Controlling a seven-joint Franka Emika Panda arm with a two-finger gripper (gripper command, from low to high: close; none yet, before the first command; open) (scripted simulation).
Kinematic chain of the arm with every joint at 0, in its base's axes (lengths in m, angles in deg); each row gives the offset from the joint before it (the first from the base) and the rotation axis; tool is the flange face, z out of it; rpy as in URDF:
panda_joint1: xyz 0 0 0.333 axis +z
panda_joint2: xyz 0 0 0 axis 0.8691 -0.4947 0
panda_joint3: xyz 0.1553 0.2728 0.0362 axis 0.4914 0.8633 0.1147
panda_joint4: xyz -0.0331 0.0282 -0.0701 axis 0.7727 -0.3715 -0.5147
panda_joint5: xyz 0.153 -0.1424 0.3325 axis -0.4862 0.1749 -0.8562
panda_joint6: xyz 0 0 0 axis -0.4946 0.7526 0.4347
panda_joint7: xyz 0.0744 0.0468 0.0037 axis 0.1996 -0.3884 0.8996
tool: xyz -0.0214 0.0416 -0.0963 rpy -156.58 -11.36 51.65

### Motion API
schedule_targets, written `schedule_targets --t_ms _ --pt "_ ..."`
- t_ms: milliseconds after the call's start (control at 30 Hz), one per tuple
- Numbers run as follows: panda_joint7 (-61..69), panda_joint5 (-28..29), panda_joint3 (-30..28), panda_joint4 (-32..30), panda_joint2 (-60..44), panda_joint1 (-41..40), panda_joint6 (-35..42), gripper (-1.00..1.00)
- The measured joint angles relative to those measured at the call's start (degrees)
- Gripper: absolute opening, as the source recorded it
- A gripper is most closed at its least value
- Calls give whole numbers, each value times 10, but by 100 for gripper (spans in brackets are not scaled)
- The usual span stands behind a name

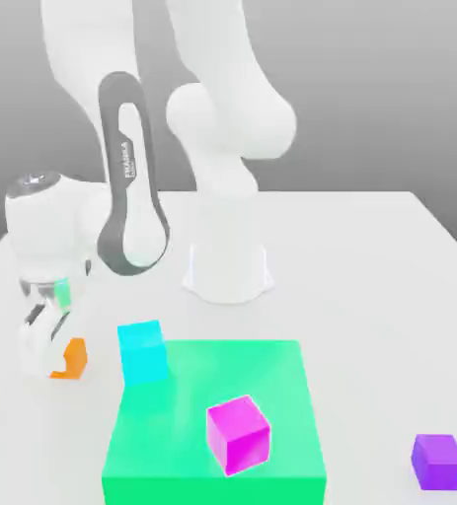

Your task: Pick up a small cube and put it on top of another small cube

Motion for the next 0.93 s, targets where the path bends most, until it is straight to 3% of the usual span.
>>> schedule_targets --t_ms 200,367,633,800,833,933 --pt "-44 59 -33 -23 118 18 95 -100" --pt "-100 71 2 5 209 71 211 -100" --pt "-172 38 89 64 345 159 408 -100" --pt "-186 39 108 45 290 166 333 -100" --pt "-187 39 109 40 278 165 317 100" --pt "-187 39 109 40 278 165 317 100"
